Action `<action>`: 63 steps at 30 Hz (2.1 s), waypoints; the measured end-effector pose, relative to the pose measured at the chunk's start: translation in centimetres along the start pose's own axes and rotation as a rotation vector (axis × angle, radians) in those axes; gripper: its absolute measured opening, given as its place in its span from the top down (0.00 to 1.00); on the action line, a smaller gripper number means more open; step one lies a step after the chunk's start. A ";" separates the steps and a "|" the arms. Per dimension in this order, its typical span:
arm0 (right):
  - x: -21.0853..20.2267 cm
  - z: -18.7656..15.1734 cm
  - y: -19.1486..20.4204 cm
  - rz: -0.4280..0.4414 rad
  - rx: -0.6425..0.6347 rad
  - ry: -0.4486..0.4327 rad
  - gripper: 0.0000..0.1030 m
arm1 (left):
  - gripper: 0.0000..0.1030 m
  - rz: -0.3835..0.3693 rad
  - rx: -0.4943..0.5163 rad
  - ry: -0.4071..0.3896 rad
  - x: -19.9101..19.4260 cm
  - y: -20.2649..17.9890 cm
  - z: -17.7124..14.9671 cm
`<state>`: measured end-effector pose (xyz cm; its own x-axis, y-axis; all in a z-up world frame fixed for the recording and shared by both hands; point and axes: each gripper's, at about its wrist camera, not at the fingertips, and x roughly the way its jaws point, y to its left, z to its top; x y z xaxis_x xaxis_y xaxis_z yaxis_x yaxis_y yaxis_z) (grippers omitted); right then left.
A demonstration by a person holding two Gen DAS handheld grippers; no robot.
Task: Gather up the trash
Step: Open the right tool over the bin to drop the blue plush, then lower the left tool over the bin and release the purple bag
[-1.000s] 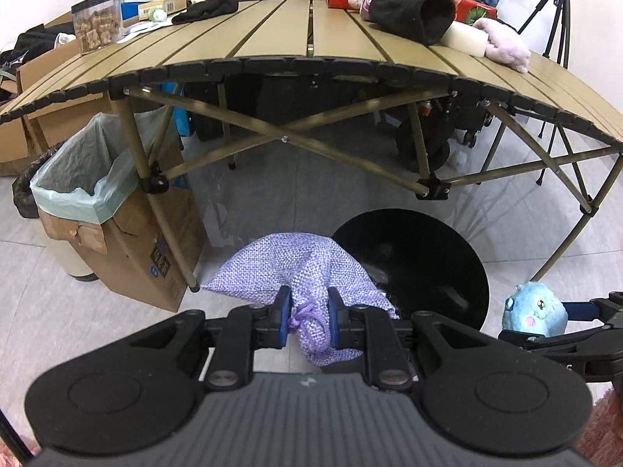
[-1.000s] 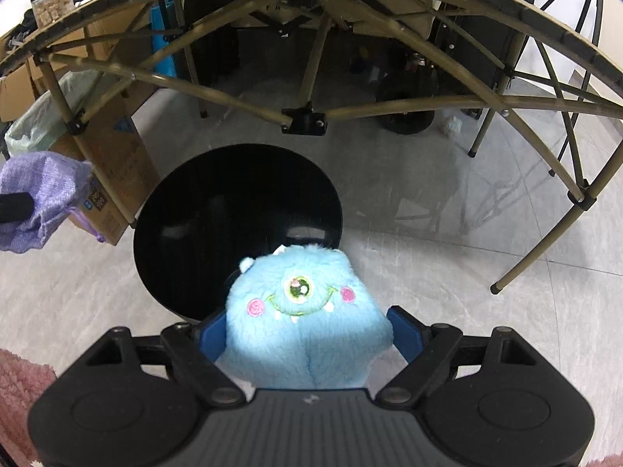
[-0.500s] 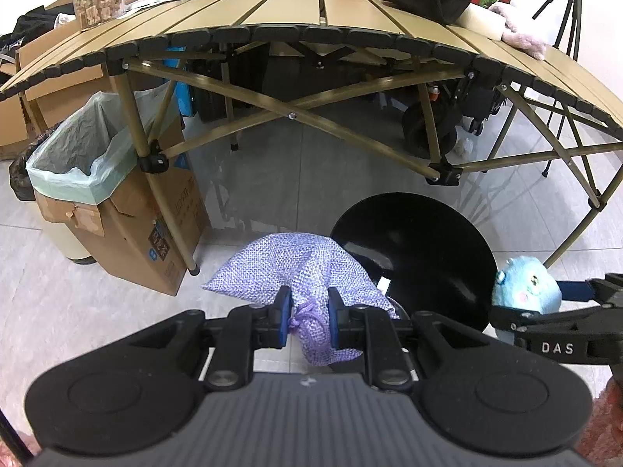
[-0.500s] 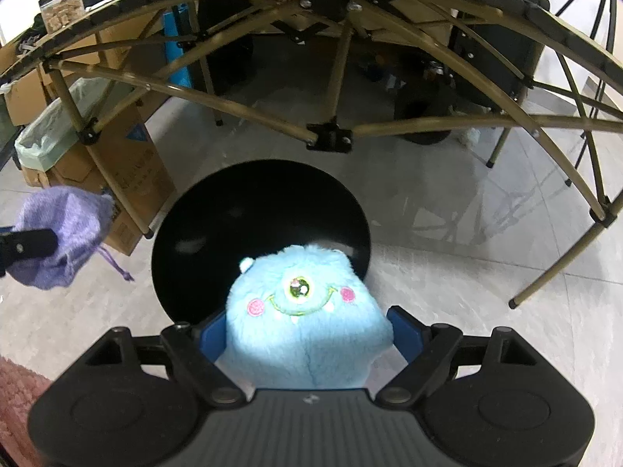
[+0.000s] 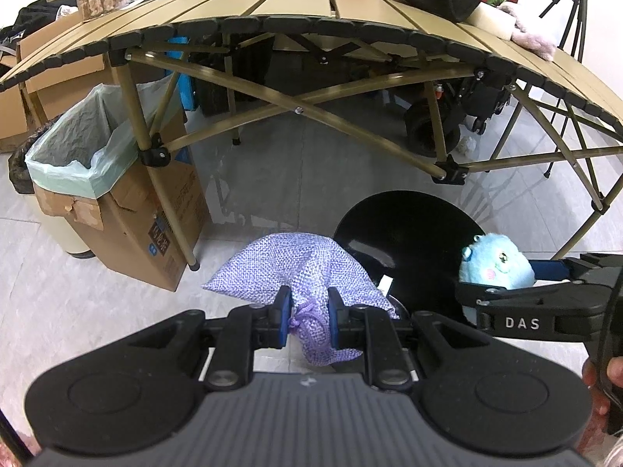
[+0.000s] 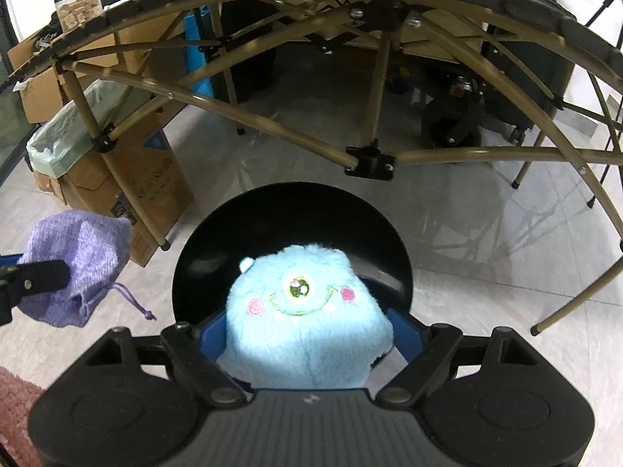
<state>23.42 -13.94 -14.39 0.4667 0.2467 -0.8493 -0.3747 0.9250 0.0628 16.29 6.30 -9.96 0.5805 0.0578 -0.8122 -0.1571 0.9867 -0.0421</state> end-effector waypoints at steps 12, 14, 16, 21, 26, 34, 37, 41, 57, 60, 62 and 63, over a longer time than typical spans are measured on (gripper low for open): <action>2.5 1.1 1.1 0.016 -0.029 0.028 0.19 | 0.81 0.002 -0.007 0.009 0.2 0.1 0.0; 2.8 1.3 1.3 0.022 -0.032 0.034 0.19 | 0.82 0.003 -0.007 0.009 0.1 0.1 0.0; 3.0 1.4 1.5 0.021 -0.035 0.038 0.19 | 0.82 0.005 -0.008 0.010 0.2 0.1 0.0; 3.9 1.9 1.8 0.015 -0.047 0.066 0.18 | 0.82 0.008 -0.012 0.014 0.2 0.2 0.0; 4.6 2.3 2.0 0.016 -0.050 0.091 0.14 | 0.82 0.009 -0.012 0.015 0.3 0.2 0.0; 5.0 2.4 1.6 0.001 -0.033 0.123 0.00 | 0.82 0.008 -0.012 0.014 0.3 0.2 0.0; 5.1 2.4 1.4 -0.009 -0.027 0.133 0.00 | 0.82 0.007 -0.011 0.013 0.3 0.2 -0.1; 4.8 2.4 1.4 -0.014 -0.026 0.134 0.00 | 0.82 0.007 -0.011 0.013 0.3 0.2 0.0; 3.8 2.2 1.2 -0.015 -0.039 0.137 0.00 | 0.82 0.000 0.002 0.005 -0.2 -0.5 0.1; 3.3 2.2 1.0 -0.017 -0.040 0.132 0.00 | 0.82 -0.005 0.009 0.002 -0.3 -0.8 0.1; 3.0 2.2 0.8 -0.019 -0.039 0.129 0.00 | 0.82 -0.008 0.013 0.002 -0.3 -1.0 0.1; 2.9 2.3 0.7 -0.020 -0.039 0.129 0.00 | 0.82 -0.009 0.016 0.002 -0.3 -1.1 0.1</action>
<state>26.30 -11.91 -15.59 0.3683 0.1868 -0.9108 -0.3980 0.9170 0.0272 16.41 5.18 -9.63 0.5801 0.0483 -0.8131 -0.1389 0.9895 -0.0404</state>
